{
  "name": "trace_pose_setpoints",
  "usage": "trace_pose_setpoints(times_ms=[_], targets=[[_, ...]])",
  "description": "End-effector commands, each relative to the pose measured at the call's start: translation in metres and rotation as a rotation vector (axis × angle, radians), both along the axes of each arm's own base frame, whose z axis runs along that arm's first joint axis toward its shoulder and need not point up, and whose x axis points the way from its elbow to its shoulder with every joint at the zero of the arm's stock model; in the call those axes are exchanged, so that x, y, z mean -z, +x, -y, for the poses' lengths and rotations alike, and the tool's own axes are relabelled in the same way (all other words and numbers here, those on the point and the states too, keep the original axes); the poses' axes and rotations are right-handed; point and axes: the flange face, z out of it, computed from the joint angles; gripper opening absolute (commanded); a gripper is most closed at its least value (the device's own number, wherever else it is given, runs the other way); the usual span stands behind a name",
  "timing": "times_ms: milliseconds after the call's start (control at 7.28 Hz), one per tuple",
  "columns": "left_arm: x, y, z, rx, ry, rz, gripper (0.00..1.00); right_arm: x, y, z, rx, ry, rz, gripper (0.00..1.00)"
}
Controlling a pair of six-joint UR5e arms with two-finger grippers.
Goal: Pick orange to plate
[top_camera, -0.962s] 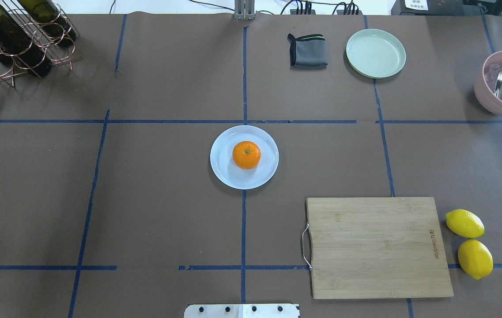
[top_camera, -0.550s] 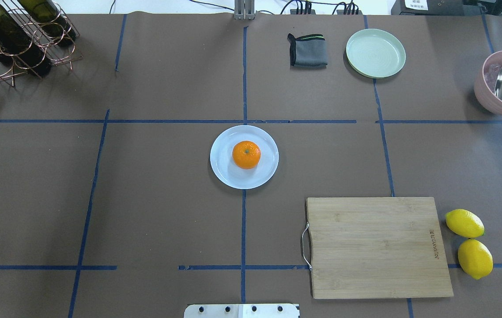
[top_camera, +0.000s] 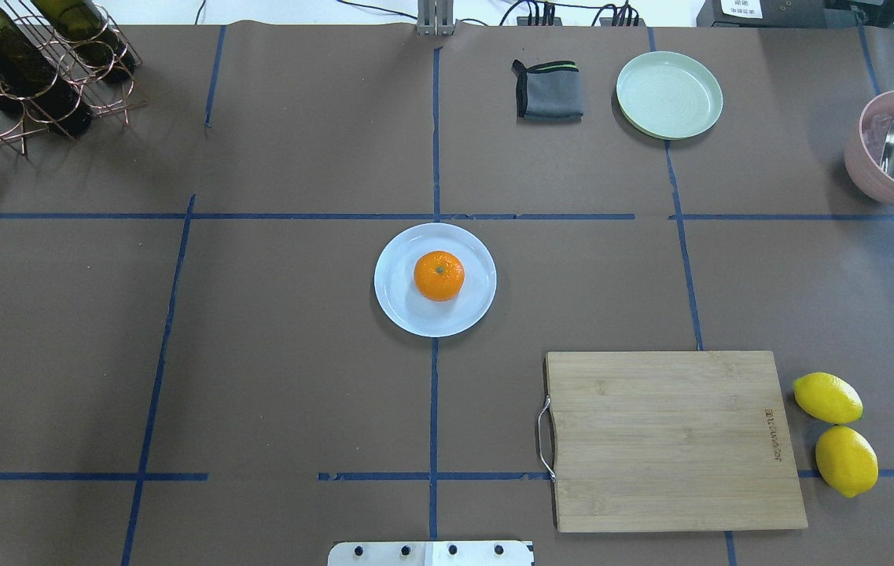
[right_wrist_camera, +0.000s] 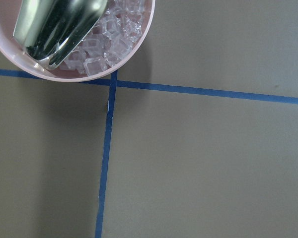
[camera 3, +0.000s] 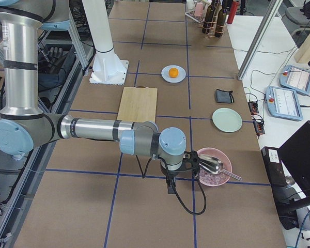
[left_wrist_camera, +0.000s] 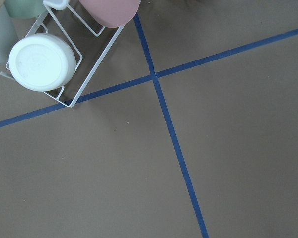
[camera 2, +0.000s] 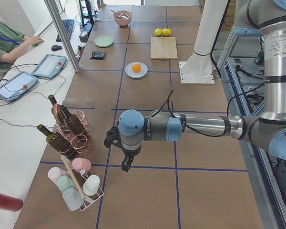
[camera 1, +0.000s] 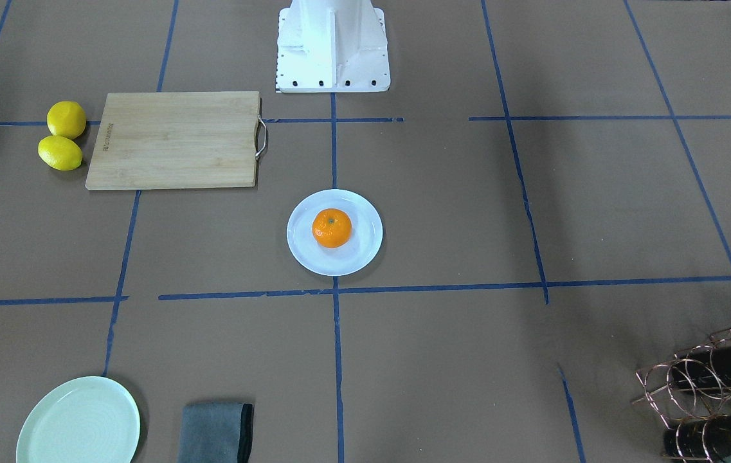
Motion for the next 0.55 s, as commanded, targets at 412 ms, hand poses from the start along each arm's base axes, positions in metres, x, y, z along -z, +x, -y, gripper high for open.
trace_pose_setpoints(times_ms=[412], targets=[[0.0032, 0.0001, -0.0026, 0.0, 0.006, 0.001, 1.0, 0.0024, -0.0025, 0.0029, 0.007, 0.009, -0.001, 1.0]])
